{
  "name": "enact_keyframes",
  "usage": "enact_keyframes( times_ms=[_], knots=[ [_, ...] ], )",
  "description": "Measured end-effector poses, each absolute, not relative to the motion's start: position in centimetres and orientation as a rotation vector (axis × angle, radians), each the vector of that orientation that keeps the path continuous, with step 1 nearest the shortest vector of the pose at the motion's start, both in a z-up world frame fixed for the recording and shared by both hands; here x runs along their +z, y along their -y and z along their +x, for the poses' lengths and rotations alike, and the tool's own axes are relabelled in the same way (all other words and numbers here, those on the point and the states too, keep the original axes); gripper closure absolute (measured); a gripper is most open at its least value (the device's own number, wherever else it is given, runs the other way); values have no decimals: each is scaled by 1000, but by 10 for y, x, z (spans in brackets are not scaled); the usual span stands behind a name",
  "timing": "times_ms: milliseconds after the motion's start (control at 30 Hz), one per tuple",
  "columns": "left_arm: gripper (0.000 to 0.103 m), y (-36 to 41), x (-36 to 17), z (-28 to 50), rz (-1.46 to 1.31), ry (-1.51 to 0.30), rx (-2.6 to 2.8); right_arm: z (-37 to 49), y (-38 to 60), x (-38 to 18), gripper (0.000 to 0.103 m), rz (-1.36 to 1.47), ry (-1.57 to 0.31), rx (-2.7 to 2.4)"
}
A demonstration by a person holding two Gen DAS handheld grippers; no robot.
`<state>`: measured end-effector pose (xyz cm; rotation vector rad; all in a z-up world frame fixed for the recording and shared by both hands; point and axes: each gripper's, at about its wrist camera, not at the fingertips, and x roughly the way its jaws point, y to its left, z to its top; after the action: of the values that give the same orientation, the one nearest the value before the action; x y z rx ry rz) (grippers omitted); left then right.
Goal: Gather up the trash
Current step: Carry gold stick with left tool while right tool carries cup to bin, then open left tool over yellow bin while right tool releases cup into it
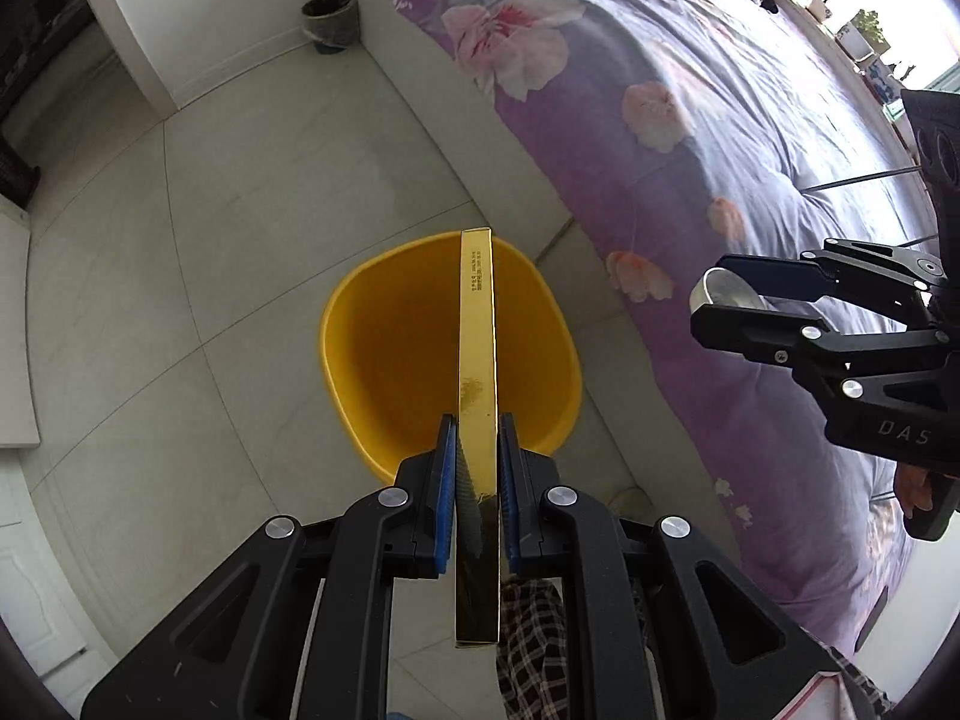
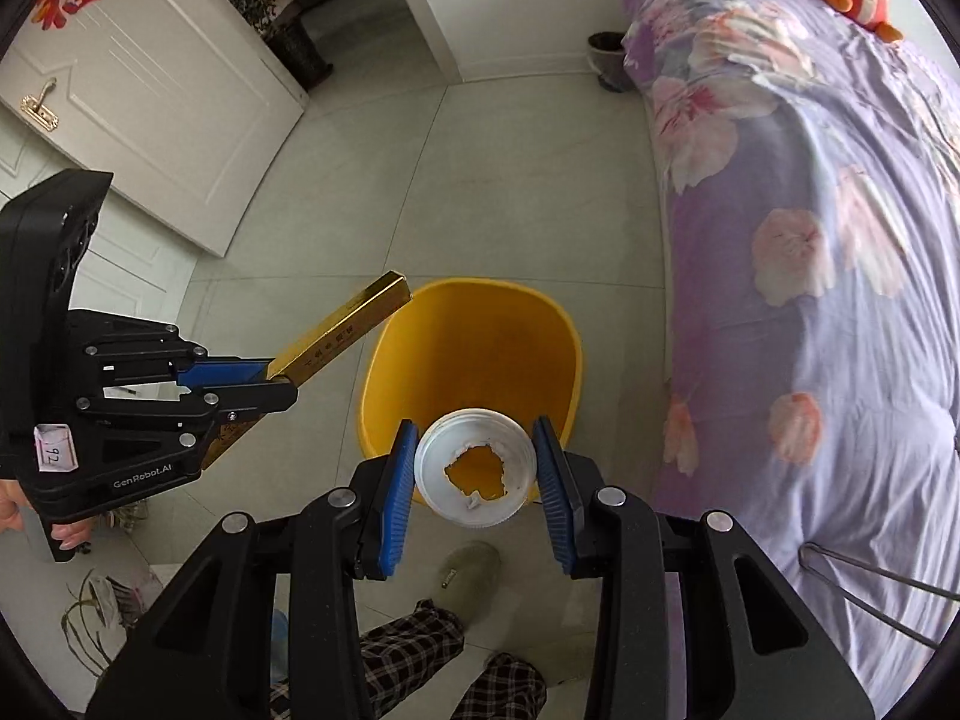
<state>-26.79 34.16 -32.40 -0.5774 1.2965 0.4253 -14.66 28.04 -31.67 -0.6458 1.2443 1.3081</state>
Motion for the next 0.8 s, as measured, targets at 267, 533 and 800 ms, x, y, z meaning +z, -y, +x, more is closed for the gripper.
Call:
enact_keyframes(
  times_ms=[267,533,800],
  knots=[
    [89,-359,-372,-265,-588,-1337,427,-157,-318,-382,63,-727,-1330,1304],
    [89,-363,-398,-271,-625,-1363,435,-155,-332,-420,60,-744,-1392,1260],
    [51,-360,-401,-272,-615,-1364,492,-144,-328,-422,44,-739,-1368,1224]
  ],
)
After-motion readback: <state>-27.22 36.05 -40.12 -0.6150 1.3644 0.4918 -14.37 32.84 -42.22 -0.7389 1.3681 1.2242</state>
